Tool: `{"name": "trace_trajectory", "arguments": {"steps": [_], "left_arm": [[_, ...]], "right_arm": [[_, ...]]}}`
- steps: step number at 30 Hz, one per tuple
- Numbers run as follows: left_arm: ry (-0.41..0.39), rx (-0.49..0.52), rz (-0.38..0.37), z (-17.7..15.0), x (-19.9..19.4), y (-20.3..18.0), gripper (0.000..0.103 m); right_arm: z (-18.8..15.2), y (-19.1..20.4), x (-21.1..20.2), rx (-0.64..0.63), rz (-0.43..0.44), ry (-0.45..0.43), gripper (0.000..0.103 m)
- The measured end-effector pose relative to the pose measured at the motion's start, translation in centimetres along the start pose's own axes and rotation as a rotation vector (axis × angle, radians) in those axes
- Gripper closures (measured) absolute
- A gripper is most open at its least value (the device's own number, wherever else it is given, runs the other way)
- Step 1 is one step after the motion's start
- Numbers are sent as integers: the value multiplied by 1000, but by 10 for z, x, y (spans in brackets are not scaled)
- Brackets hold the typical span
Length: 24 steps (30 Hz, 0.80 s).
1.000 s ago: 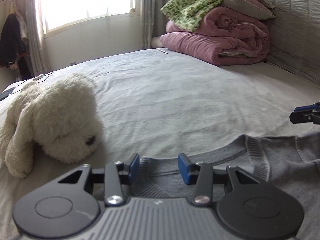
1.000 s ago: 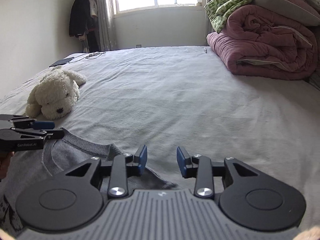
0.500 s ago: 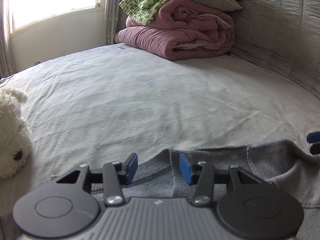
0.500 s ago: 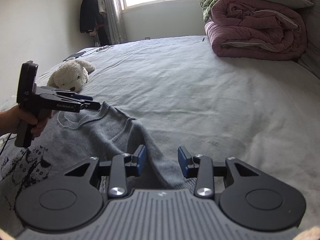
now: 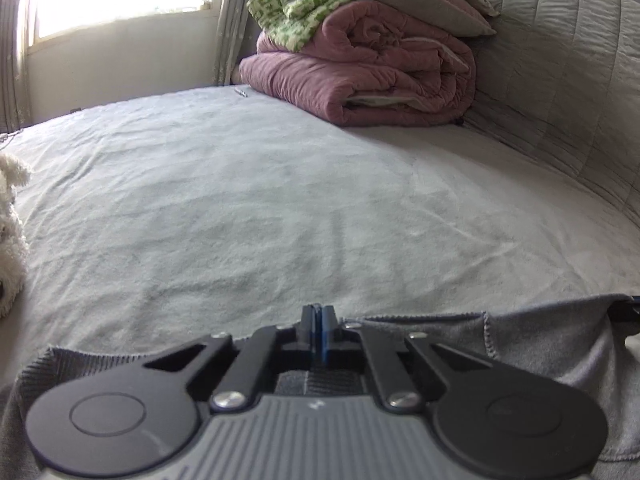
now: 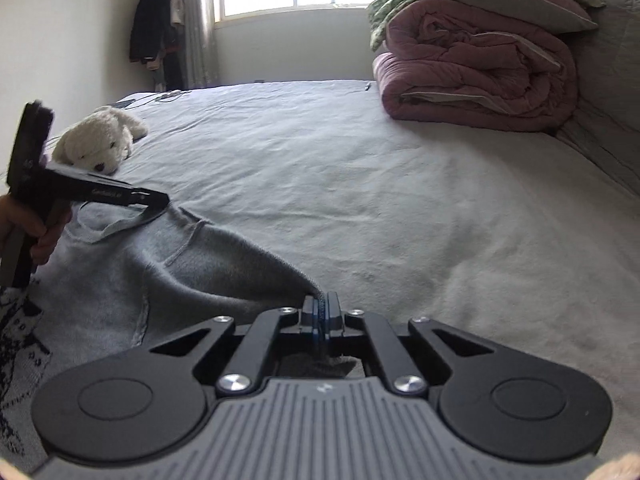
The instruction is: Fold clothes
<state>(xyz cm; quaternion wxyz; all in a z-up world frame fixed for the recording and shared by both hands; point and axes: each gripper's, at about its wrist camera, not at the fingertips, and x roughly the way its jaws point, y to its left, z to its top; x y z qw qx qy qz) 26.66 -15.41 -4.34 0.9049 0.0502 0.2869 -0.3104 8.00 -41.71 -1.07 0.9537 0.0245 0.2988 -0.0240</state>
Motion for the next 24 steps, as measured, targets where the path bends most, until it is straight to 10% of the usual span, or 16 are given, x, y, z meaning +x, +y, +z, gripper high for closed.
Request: {"name": "trace_trajectory", "arguments": {"steps": [4, 13, 18, 20, 24], "left_arm": [[-79, -29, 53, 2, -1, -2, 101], [16, 63, 155, -3, 29, -18, 100], [27, 34, 191, 1, 12, -24, 74], [28, 3, 182, 1, -3, -24, 53], [39, -14, 180, -3, -36, -26, 52]], "right_arm": [[4, -4, 17, 3, -60, 33, 101], [2, -15, 61, 107, -115, 71, 100], [5, -19, 43, 189, -123, 57, 49], [5, -21, 30, 236, -123, 62, 47], [-5, -20, 9, 346, -86, 83, 47]]}}
